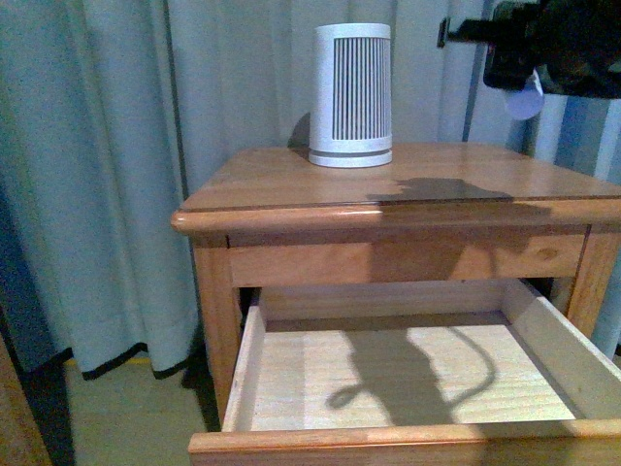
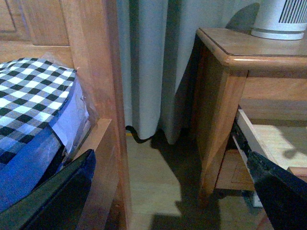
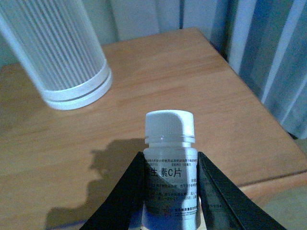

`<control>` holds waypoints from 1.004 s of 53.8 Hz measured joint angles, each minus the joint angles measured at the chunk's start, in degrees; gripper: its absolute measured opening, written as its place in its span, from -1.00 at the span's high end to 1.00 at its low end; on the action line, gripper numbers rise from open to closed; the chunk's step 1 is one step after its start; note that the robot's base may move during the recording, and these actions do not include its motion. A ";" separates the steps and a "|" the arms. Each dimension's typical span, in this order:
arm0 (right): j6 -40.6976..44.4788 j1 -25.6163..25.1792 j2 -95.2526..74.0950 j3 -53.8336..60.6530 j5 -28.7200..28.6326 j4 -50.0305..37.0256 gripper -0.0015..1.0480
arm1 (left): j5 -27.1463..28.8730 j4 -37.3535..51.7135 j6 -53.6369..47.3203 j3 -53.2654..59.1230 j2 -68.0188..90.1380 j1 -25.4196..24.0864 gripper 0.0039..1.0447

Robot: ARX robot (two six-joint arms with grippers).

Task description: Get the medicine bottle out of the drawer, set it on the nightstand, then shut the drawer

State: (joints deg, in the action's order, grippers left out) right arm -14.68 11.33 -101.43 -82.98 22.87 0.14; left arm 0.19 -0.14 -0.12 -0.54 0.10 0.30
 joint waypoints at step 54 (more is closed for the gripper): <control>-0.11 -5.25 21.00 20.98 -1.70 -2.67 -0.86 | 0.00 0.00 0.00 0.00 0.00 0.00 -0.87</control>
State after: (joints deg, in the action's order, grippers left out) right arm -14.79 6.09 -80.42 -62.00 21.17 -2.52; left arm 0.19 -0.14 -0.12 -0.54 0.10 0.30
